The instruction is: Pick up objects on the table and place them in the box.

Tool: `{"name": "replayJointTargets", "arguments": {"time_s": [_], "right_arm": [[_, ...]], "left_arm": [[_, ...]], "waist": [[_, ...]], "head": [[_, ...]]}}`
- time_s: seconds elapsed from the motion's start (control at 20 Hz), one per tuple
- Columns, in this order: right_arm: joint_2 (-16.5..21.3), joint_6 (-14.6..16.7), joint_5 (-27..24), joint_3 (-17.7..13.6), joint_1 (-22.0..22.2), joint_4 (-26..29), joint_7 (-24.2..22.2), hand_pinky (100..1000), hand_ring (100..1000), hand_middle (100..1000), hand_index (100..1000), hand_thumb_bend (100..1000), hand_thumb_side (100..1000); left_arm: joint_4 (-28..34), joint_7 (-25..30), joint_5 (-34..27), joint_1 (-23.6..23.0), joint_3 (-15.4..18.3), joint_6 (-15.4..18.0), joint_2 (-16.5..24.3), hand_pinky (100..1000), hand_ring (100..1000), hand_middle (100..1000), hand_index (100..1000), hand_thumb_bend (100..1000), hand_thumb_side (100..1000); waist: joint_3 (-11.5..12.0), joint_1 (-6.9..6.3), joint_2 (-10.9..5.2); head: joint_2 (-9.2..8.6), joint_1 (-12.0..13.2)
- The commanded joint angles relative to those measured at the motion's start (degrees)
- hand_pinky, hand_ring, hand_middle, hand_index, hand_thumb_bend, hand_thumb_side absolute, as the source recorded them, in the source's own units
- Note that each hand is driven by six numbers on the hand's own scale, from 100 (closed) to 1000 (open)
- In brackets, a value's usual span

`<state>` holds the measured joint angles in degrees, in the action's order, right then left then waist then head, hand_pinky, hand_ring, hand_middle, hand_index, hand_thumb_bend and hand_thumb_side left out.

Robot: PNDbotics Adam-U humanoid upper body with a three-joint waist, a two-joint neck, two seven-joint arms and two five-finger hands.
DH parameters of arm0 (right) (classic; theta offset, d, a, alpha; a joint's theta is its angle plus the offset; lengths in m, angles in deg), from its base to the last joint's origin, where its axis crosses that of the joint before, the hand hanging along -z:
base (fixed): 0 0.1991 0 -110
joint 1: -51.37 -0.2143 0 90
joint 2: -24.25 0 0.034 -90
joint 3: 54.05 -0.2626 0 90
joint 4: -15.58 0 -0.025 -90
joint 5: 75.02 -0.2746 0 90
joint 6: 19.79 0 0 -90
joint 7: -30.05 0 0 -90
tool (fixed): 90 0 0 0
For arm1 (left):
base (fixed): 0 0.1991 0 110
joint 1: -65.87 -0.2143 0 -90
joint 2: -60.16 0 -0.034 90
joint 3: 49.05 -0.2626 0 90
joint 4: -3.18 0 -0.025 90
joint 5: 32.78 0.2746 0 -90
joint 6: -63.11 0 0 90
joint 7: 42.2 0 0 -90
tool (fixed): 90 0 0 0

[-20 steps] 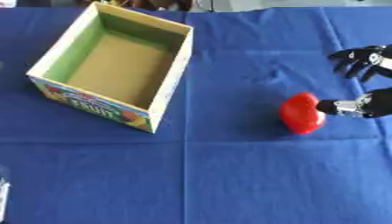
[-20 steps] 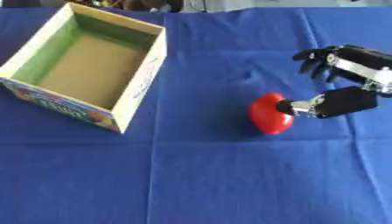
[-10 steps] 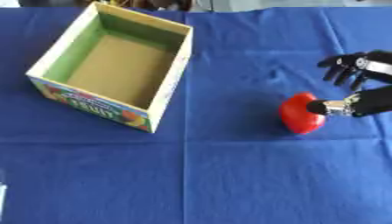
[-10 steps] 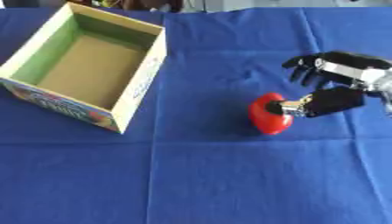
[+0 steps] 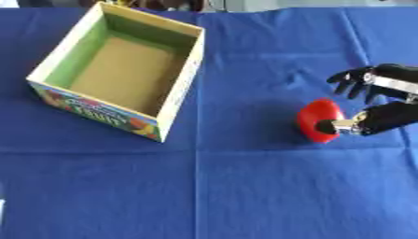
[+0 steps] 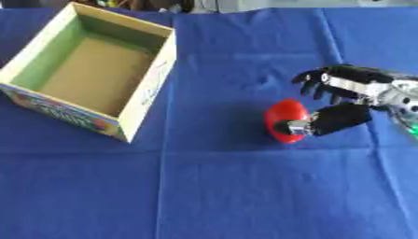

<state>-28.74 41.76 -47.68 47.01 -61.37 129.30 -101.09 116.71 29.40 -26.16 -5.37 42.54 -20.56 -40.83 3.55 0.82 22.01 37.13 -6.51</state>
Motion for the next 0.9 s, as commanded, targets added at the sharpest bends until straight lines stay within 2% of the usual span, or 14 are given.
{"name": "replayJointTargets", "arguments": {"time_s": [0.05, 0.9], "right_arm": [[2.41, -1.49, 1.94, 0.09, -0.97, 0.55, -2.19, 714, 796, 809, 1000, 548, 699], [1.11, -0.89, 5.13, 3.75, -3.85, -6.71, -5.33, 696, 786, 814, 1000, 516, 704]], "left_arm": [[1.06, 0.23, -0.08, 0.61, -0.26, 0.13, 0.37, 603, 873, 828, 733, 100, 996], [1.06, 0.34, -0.43, 0.58, -0.43, 0.18, 0.29, 602, 875, 829, 730, 100, 997]], "waist": [[0.11, 0.16, -0.86], [0.76, 0.20, -0.15]], "head": [[-0.51, -0.32], [-0.88, -1.48]]}}
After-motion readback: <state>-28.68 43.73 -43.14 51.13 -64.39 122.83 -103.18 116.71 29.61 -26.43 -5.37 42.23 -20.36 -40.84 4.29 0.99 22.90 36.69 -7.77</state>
